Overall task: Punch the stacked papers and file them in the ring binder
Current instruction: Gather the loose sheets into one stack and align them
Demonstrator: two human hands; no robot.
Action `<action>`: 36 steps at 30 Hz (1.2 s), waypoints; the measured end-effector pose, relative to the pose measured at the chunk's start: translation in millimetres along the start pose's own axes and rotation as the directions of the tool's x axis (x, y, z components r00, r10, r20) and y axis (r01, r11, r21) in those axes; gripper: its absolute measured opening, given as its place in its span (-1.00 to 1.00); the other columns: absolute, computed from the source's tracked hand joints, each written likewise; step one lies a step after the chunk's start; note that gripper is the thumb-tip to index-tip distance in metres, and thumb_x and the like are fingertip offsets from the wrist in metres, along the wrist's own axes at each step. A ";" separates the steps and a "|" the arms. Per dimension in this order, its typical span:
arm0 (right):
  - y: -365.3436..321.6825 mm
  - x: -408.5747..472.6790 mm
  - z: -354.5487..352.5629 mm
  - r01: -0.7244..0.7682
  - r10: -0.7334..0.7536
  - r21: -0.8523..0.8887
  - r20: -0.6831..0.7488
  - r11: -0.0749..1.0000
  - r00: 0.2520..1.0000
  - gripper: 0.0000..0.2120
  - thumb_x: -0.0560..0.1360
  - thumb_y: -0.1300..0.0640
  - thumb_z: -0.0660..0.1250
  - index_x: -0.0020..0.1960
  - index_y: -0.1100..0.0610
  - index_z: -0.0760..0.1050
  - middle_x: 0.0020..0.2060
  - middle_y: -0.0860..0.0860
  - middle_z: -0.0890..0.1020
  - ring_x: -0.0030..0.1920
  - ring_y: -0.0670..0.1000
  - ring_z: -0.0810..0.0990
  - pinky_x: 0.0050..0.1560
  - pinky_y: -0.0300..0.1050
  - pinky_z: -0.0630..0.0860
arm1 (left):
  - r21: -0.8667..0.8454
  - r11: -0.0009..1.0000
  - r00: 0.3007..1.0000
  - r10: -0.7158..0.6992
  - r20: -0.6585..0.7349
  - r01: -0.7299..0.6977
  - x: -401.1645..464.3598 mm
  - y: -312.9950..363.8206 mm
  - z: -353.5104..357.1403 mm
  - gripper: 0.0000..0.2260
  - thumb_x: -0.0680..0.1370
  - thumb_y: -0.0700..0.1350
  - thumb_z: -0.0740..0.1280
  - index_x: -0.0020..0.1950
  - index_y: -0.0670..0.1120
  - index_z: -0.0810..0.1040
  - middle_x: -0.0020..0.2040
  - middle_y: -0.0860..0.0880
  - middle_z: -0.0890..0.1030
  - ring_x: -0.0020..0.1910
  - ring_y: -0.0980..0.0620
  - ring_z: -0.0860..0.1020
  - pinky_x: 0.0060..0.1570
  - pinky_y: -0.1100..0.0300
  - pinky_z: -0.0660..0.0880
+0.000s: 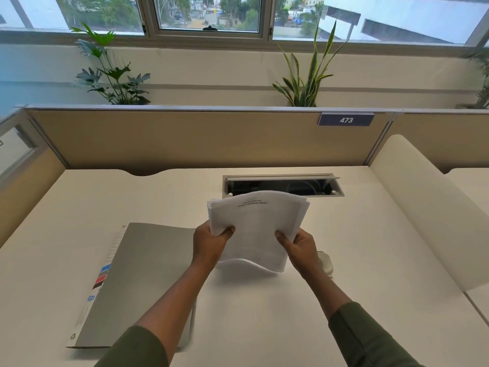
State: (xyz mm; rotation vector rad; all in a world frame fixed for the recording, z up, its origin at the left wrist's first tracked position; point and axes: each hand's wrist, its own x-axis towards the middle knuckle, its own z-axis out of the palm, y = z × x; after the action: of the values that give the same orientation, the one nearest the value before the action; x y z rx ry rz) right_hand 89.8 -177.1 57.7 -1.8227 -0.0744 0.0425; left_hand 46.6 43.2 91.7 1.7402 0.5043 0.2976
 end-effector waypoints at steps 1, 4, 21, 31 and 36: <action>1.3 0.1 -0.4 -0.005 0.005 -0.014 0.011 1.000 1.000 -0.93 0.50 0.10 0.44 -0.06 0.09 0.63 -0.18 0.00 0.71 -0.18 -0.07 0.68 -0.21 -0.22 0.55 | -0.001 1.000 1.000 -0.005 0.011 0.005 -0.2 -0.7 0.2 -0.90 0.42 -0.17 0.51 -0.16 -0.08 0.60 -0.22 0.01 0.66 -0.20 0.01 0.62 -0.15 0.06 0.57; 1.9 -2.1 1.3 -0.010 0.013 -0.073 0.039 0.997 0.999 -0.98 0.52 0.13 0.41 -0.07 0.07 0.59 -0.21 -0.08 0.69 -0.22 -0.19 0.65 -0.26 -0.34 0.51 | 0.036 0.999 0.999 -0.011 0.037 0.010 0.2 -8.5 0.0 -0.89 0.44 -0.18 0.48 -0.08 -0.10 0.60 -0.16 -0.05 0.68 -0.13 -0.06 0.64 -0.12 0.04 0.58; 14.8 1.2 -4.0 -0.084 0.101 -0.143 0.116 0.986 0.988 -0.76 0.49 0.03 0.43 0.14 0.02 0.55 0.01 -0.07 0.68 0.04 -0.03 0.65 0.02 -0.06 0.60 | 0.006 0.991 0.989 -0.132 -0.064 0.132 8.1 -23.4 1.3 -0.89 0.41 -0.21 0.51 -0.19 -0.11 0.59 -0.18 -0.13 0.66 -0.16 -0.14 0.64 -0.13 0.03 0.58; 27.4 -18.9 27.4 -0.514 0.470 0.551 0.234 0.657 0.851 -0.35 0.24 0.12 0.61 0.29 0.09 0.47 0.14 0.11 0.66 0.15 0.18 0.61 0.00 0.13 0.61 | -0.489 0.733 0.845 -0.534 0.016 0.473 3.1 -51.4 2.6 -0.78 0.42 -0.36 0.45 0.04 -0.19 0.60 -0.07 -0.14 0.66 -0.09 -0.16 0.61 0.03 -0.16 0.55; 23.5 -22.5 36.3 -0.525 0.446 0.652 0.304 0.547 0.842 -0.52 0.40 0.25 0.45 0.30 0.10 0.49 0.18 0.14 0.64 0.16 0.21 0.58 0.00 0.18 0.60 | -0.598 0.572 0.774 -0.617 0.138 0.562 -5.6 -60.9 3.2 -0.75 0.46 -0.34 0.43 0.11 -0.17 0.59 -0.01 -0.17 0.66 -0.06 -0.18 0.63 0.02 -0.26 0.54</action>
State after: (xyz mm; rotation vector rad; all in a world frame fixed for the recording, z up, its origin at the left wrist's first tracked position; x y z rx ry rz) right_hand 65.6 -149.6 25.6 -0.9840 0.3512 0.5043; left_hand 32.8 47.9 32.3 0.8396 0.9149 0.0301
